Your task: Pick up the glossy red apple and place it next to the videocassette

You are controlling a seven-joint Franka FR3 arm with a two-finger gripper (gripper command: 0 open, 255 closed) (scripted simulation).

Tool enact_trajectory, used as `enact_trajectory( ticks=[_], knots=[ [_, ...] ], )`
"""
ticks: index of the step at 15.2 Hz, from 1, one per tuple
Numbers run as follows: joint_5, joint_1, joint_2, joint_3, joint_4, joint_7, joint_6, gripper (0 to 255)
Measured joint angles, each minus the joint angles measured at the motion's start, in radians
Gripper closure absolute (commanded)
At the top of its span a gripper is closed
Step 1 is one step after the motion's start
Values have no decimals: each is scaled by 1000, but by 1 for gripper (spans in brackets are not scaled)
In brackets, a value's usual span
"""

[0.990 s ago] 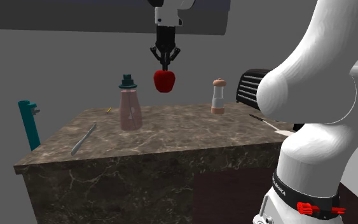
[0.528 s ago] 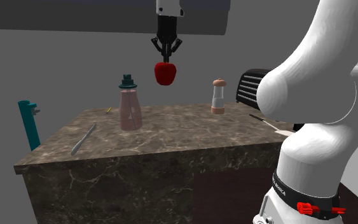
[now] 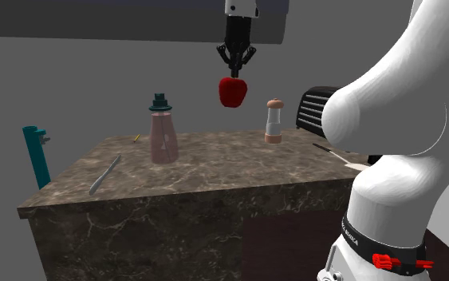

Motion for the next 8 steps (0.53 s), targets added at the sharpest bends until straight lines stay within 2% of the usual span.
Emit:
enact_trajectory(
  ticks=[8],
  knots=[
    [17, -14, -216, -180, -190, -207, -46, 255]
  ],
)
